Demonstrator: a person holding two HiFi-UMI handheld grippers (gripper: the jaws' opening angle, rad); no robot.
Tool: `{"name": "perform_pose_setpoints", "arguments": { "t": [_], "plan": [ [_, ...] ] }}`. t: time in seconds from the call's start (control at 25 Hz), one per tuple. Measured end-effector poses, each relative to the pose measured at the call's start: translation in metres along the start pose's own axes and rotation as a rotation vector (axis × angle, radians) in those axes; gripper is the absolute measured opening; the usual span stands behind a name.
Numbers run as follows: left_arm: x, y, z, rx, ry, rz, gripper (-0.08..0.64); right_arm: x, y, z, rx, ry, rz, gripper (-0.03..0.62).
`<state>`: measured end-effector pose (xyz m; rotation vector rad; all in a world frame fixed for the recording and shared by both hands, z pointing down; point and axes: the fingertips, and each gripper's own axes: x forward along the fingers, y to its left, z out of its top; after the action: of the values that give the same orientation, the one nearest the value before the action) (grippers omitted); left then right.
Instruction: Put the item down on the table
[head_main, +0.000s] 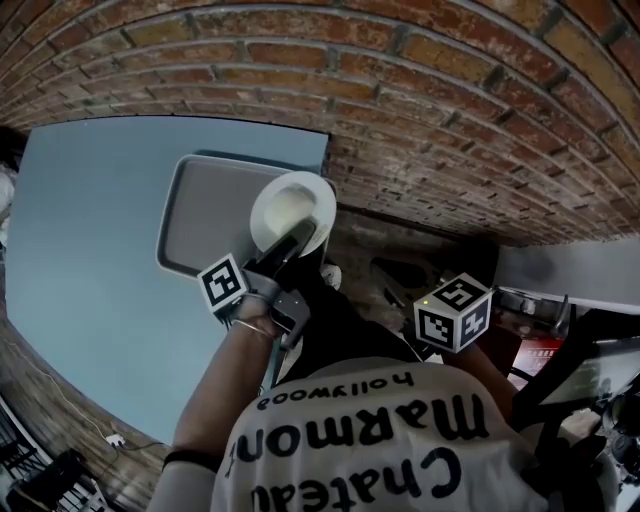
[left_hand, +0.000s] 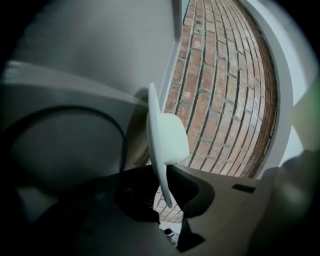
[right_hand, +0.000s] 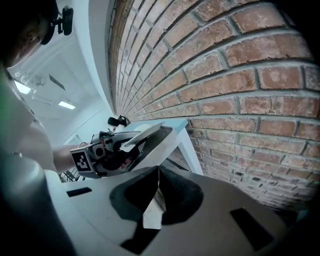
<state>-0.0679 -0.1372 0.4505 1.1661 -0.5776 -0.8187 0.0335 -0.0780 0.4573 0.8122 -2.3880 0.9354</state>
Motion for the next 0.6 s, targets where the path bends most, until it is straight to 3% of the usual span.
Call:
{"name": "perform_pose_setpoints", "arguments": {
  "t": [0.6],
  "plan": [
    [0.02, -0.005, 0.0, -0.159, -0.044, -0.119, 0.043, -0.005, -0.006, -0.005, 0.012, 0.011, -0.001, 0.011]
  ]
}}
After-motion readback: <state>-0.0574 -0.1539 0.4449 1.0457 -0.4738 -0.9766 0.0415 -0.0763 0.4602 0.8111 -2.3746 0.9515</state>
